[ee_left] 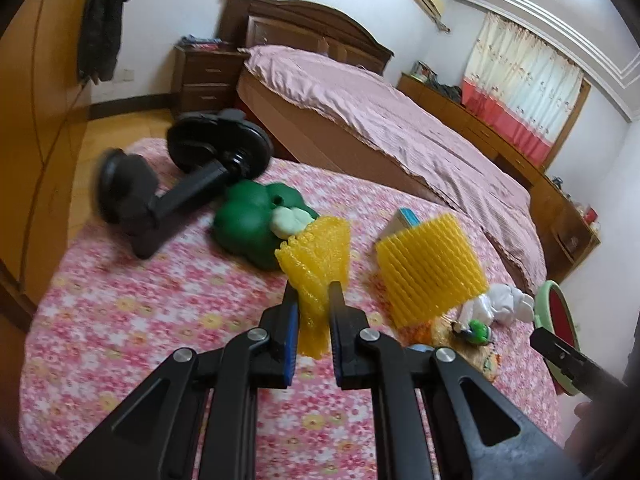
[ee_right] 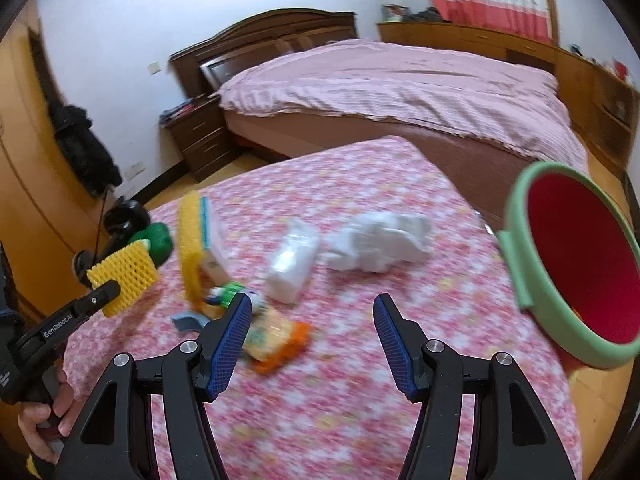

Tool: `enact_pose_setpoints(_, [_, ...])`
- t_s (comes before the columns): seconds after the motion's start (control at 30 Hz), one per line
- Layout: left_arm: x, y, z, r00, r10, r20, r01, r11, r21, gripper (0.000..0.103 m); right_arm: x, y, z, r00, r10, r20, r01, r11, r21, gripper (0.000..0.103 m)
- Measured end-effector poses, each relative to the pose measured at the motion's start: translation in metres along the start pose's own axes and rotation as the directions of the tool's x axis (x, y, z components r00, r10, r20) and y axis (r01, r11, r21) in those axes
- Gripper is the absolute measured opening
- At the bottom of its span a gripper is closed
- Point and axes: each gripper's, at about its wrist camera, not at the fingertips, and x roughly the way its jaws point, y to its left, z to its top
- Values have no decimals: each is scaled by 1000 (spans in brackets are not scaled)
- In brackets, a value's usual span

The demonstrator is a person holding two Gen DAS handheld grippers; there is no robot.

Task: Collect trash
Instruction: 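Grasp a yellow foam net with the left tool while the right tool grasps another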

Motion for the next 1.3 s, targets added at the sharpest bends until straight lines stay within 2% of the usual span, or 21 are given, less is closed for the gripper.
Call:
enact_pose_setpoints(0.17, [-4,5,0,999,27,18,-27,1000,2,13,17,27,11,999,50,-7,-50,998,-39,65])
enact_pose_setpoints(0.5, [-1,3,-3,1000,23,11,-23,1000,14,13,54,67,24,991,129,-33,-132,987,-90,65])
enact_pose_setpoints(0.53, [-1,2,-4,1000,21,9,-22,1000,15,13,57,68,25,991,133,-35,-136,986,-93,62])
enact_pose_setpoints(0.57, [0,2,-4,1000,17,6,-17,1000,14,13,59,70,25,990,134,-38,-137,986,-96,54])
enact_pose_setpoints(0.6, [0,2,-4,1000,15,5,-15,1000,14,13,63,72,25,990,132,-45,-136,985,-102,50])
enact_pose_setpoints(0.67, [0,1,-4,1000,15,5,-15,1000,18,13,66,74,25,990,128,-50,-133,985,-107,31])
enact_pose_setpoints(0.77, [1,2,-5,1000,20,3,-20,1000,17,13,67,74,24,991,125,-44,-129,986,-108,12])
enact_pose_setpoints(0.97, [2,3,-3,1000,18,4,-18,1000,8,13,50,72,20,991,133,-2,-132,984,-121,10])
enact_pose_setpoints(1.3, [-7,-2,-6,999,1,35,-2,1000,25,13,-1,51,20,987,126,100,-120,991,-66,10])
